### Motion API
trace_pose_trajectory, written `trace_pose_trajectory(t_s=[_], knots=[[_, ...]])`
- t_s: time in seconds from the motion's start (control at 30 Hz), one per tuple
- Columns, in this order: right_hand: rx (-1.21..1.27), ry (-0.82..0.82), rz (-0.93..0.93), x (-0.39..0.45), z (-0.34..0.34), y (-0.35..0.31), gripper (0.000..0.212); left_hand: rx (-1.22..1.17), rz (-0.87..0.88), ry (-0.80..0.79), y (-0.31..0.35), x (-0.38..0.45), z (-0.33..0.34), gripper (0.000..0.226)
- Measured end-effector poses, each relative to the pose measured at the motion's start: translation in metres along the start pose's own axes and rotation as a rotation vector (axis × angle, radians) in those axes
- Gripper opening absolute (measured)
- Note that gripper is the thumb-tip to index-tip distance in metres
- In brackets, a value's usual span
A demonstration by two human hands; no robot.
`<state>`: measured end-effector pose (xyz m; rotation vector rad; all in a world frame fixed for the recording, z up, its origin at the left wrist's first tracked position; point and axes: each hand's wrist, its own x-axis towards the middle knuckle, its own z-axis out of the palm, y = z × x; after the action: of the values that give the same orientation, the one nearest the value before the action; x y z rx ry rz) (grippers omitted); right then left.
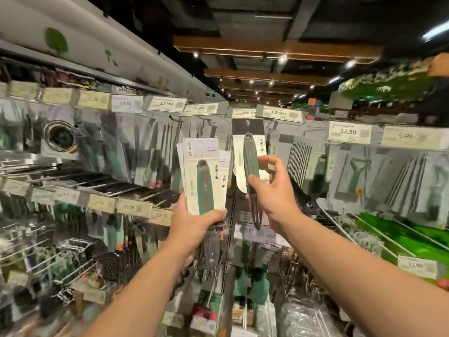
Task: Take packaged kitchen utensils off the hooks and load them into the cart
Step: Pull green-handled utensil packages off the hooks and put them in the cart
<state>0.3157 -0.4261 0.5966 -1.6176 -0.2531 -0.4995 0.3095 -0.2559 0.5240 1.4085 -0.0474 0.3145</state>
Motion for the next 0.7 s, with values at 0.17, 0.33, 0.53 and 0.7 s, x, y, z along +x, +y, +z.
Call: trace_pose_trajectory(t_s=[0.17, 0.33, 0.53, 0.7], knots=[[0.025, 0.107, -0.001, 0.019, 0.024, 0.011, 0.041, 0.000, 0.063, -0.063, -0.005, 0.022, -0.006, 0.060], [-0.023, 0.196, 0.023, 0.040, 0.031, 0.035, 0.042, -0.090, 0.027, -0.097, -0.001, 0.041, -0.007, 0.072], [-0.267, 0.222, 0.161, 0.087, 0.032, 0.056, 0.052, -0.188, 0.028, -0.162, 0.001, 0.053, -0.013, 0.055], [-0.340, 0.192, 0.251, 0.118, 0.033, 0.064, 0.050, -0.262, -0.013, -0.161, -0.006, 0.065, -0.013, 0.061]])
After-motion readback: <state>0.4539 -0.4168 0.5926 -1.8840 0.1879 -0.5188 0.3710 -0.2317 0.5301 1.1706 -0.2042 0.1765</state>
